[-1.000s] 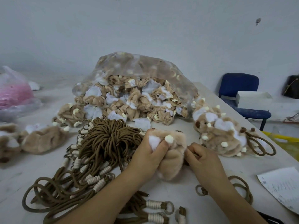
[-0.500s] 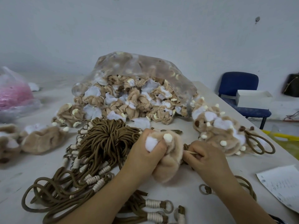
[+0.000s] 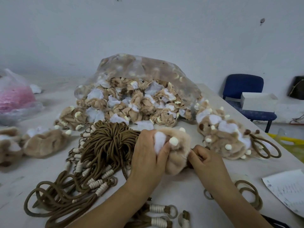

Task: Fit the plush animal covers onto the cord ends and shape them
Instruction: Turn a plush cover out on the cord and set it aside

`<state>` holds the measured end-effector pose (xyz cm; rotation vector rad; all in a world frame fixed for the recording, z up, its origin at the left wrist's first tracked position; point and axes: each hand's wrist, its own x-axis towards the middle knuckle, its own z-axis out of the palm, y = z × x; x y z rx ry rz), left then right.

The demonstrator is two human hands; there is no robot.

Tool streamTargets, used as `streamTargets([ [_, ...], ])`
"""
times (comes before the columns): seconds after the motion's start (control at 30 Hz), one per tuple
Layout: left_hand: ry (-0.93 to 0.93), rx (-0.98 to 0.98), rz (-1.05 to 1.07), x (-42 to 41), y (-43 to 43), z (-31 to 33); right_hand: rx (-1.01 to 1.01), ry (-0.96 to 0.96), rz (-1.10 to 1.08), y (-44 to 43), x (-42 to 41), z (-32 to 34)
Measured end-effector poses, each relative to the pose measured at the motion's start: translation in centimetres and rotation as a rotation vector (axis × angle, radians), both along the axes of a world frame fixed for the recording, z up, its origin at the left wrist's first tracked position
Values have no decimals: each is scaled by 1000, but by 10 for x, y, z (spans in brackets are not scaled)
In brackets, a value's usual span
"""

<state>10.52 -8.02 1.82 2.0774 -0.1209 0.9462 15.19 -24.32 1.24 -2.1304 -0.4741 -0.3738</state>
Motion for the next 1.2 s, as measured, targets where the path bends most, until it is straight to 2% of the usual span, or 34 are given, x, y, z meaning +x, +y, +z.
streamTargets([
  [0.07,-53,27,-3,1,-3,-1,5,6,-3,-1,0,0],
  [0.13,-20,-31,-71,1,-3,-4,2,-7,-11,-4,1,1],
  [0.27,203,-409,-372,0,0,-6,-31,-47,-25,-7,3,2],
  [0.37,229,-488,-375,3,4,-3,-22,-42,-24,-8,4,1],
  [0.53,164,-485,-320,5,12,2,-54,-72,-31,-11,5,2],
  [0.8,195,-302,-239,4,17,4,-179,-207,-57,-17,9,5],
  [1.03,132,110,-243,3,24,8,-243,-254,-20,-20,10,13],
  [1.1,143,119,-261,1,21,9,-206,-233,-9,-17,7,13],
  [1.2,147,76,-337,0,16,7,-72,-103,31,-12,2,11],
])
